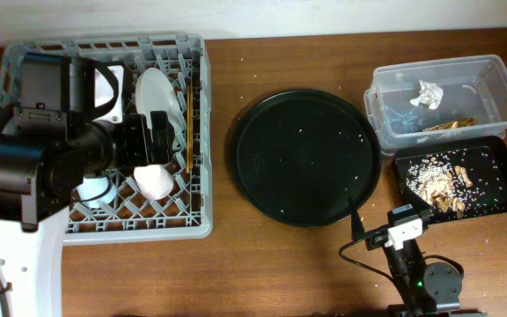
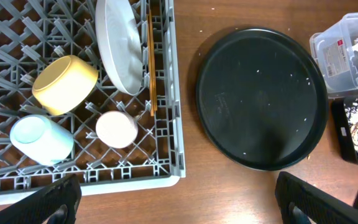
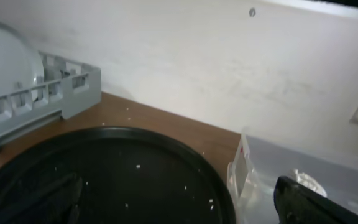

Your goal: Sort waste into correct bins and load items into the dishwasher rack

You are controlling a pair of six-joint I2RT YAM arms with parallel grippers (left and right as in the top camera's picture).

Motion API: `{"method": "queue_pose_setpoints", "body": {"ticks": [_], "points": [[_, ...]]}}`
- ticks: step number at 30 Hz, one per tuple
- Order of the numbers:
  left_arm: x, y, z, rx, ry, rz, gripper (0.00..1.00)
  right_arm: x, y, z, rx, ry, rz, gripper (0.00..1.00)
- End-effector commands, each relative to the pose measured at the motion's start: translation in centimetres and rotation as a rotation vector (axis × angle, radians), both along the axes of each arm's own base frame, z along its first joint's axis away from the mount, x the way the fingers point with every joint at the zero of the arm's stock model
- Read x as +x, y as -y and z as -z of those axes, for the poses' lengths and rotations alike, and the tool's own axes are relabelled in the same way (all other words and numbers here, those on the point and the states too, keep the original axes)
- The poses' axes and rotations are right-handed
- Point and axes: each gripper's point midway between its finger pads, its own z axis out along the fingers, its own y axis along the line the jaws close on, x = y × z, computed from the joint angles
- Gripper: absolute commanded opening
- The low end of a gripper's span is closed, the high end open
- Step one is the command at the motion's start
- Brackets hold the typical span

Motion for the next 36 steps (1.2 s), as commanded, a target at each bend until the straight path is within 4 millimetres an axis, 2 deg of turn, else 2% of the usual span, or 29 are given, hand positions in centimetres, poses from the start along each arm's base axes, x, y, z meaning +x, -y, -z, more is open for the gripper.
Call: {"method": "queue_pose_setpoints", "body": {"ticks": [1, 3, 5, 18, 20, 22, 24, 26, 29, 32, 33, 36], "points": [[-0.1, 0.1, -0.3, -0.003, 0.009, 0.009, 0.99, 0.0, 0.0, 0.3, -0.003, 0.004, 0.003, 0.98], [-0.1, 0.1, -0.2, -0.003, 0.009, 0.01, 0.99, 0.0, 0.0, 0.9, -0.004, -0.022, 0.003, 0.98], [-0.1, 0.1, -0.3, -0.003, 0.009, 0.009, 0.99, 0.0, 0.0, 2.3, -0.006, -0.082, 0.003, 0.98], [-0.3, 0.1, -0.3, 0.0, 0.01, 0.011, 0.99, 0.0, 0.0, 2.4, -0.006, -0.087, 0.003, 0.98], [-0.2, -1.2, -0.8, 0.074, 0.048, -0.016, 0.99, 0.0, 0.0, 2.4, -0.006, -0.086, 0.003, 0.98], [0.8, -2.6, -1.9, 0.126, 0.143, -0.073, 0.99, 0.0, 0.0, 2.4, -0.006, -0.087, 0.003, 0.99], [1.7, -2.9, -2.8, 0.126, 0.243, -0.098, 0.99, 0.0, 0.0, 2.4, -0.006, -0.087, 0.003, 0.98], [2.1, -2.9, -2.5, 0.11, 0.335, -0.11, 0.99, 0.0, 0.0, 2.4, -0.006, -0.086, 0.003, 0.99], [1.3, -3.1, 0.3, 0.073, 0.503, -0.126, 0.99, 0.0, 0.0, 2.4, -0.006, -0.087, 0.003, 0.98], [-0.7, -3.7, 3.8, 0.048, 0.621, -0.144, 0.99, 0.0, 0.0, 2.4, -0.006, -0.086, 0.003, 0.98], [-1.8, -4.2, 5.8, 0.04, 0.676, -0.16, 0.99, 0.0, 0.0, 2.4, -0.006, -0.086, 0.003, 0.98], [-3.2, -4.9, 8.9, 0.028, 0.75, -0.185, 0.99, 0.0, 0.0, 2.4, -0.006, -0.086, 0.003, 0.98]]}}
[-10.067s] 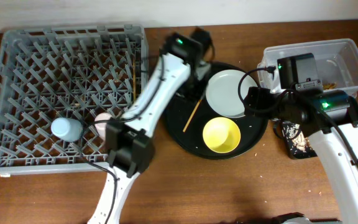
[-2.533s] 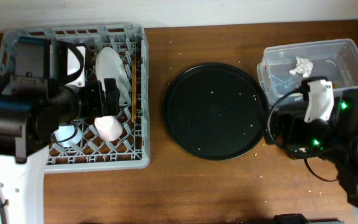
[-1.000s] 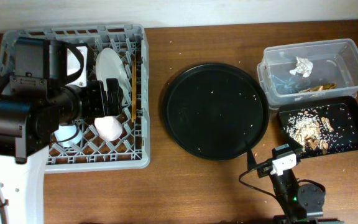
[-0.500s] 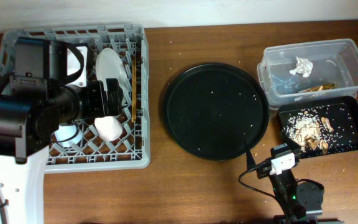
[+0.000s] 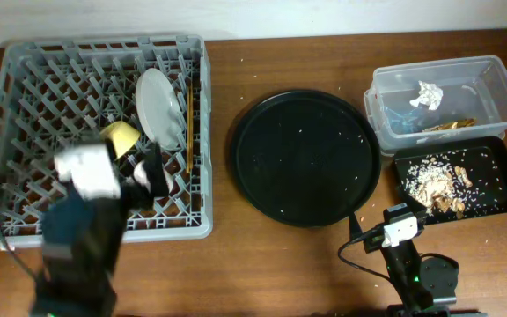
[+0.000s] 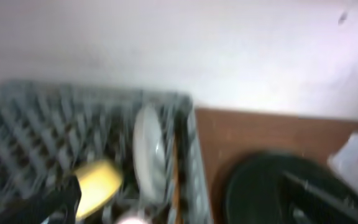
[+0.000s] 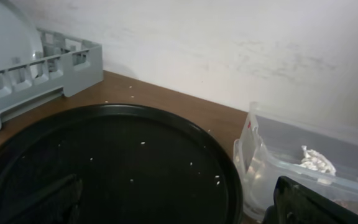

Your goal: Sort waste into correct bins and load items into the dishwasher rack

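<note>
The grey dishwasher rack (image 5: 33,106) holds an upright white plate (image 5: 159,107), a yellow cup (image 5: 120,134) and chopsticks (image 5: 188,123). My left gripper (image 6: 182,208) is open and holds nothing. It sits low at the rack's near edge, and its view is blurred. The arm hides the rack's front middle from overhead. My right gripper (image 7: 179,202) is open and holds nothing. It is at the near rim of the round black tray (image 5: 304,158), which carries only crumbs.
At the back right stands a clear bin (image 5: 491,75) with crumpled paper and scraps. In front of it lies a black rectangular tray (image 5: 491,154) with food bits. Crumbs are scattered on the wooden table (image 5: 223,264). A white wall runs behind the table.
My left arm was over the rack looking straight down. It is now pulled back to the rack's front edge, and its camera faces the wall. The right arm has barely shifted.
</note>
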You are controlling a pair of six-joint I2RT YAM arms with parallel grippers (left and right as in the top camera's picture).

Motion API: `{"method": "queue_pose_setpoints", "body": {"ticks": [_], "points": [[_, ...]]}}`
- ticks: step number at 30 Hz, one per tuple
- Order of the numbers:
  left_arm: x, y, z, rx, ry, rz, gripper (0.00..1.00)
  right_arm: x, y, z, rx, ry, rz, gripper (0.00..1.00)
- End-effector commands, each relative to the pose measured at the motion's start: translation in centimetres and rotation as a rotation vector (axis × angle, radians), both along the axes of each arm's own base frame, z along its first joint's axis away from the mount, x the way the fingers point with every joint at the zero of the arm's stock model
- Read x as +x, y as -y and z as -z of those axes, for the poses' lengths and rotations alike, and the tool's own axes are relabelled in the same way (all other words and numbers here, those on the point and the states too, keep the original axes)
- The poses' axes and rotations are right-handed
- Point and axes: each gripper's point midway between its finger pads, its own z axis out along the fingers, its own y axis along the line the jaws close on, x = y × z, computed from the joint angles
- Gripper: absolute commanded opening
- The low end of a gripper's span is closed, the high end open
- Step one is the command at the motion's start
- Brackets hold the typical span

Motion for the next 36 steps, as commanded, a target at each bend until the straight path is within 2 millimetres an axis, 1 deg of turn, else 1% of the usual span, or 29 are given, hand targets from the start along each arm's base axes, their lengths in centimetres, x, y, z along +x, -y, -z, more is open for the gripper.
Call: {"method": "queue_pose_setpoints", "body": {"ticks": [1, 2, 4, 6, 10, 14, 17, 20, 22, 36], "points": [[-2.1, -1.2, 4.9, 0.004, 0.055, -0.035, 0.99, 0.0, -0.1, 0.2, 0.0, -0.002, -0.001, 0.98], [-2.5, -1.4, 6.0, 0.0, 0.083, -0.041, 0.99, 0.0, -0.1, 0.2, 0.0, -0.002, -0.002, 0.99], [-3.0, -1.8, 7.5, -0.013, 0.157, -0.058, 0.99, 0.0, -0.1, 0.2, 0.0, -0.002, -0.002, 0.99], [-3.0, -2.1, 8.5, -0.018, 0.207, -0.067, 0.99, 0.0, -0.1, 0.2, 0.0, -0.002, -0.001, 0.98], [-3.0, -2.2, 11.3, -0.021, 0.238, -0.073, 0.99, 0.0, -0.1, 0.2, 0.0, -0.002, -0.002, 0.99], [-3.1, -2.3, 12.7, -0.024, 0.269, -0.077, 0.99, 0.0, -0.1, 0.2, 0.0, -0.002, -0.002, 0.99], [-2.9, -2.7, 14.1, -0.018, 0.24, -0.093, 0.99, 0.0, -0.1, 0.2, 0.0, -0.002, -0.002, 0.98], [-2.9, -2.8, 14.5, -0.016, 0.223, -0.098, 0.99, 0.0, -0.1, 0.2, 0.0, -0.002, -0.001, 0.98], [-3.0, -2.8, 15.6, -0.011, 0.178, -0.098, 0.99, 0.0, -0.1, 0.2, 0.0, -0.002, -0.001, 0.98], [-2.9, -2.8, 15.7, -0.011, 0.176, -0.097, 0.99, 0.0, -0.1, 0.2, 0.0, -0.002, -0.002, 0.98]]}}
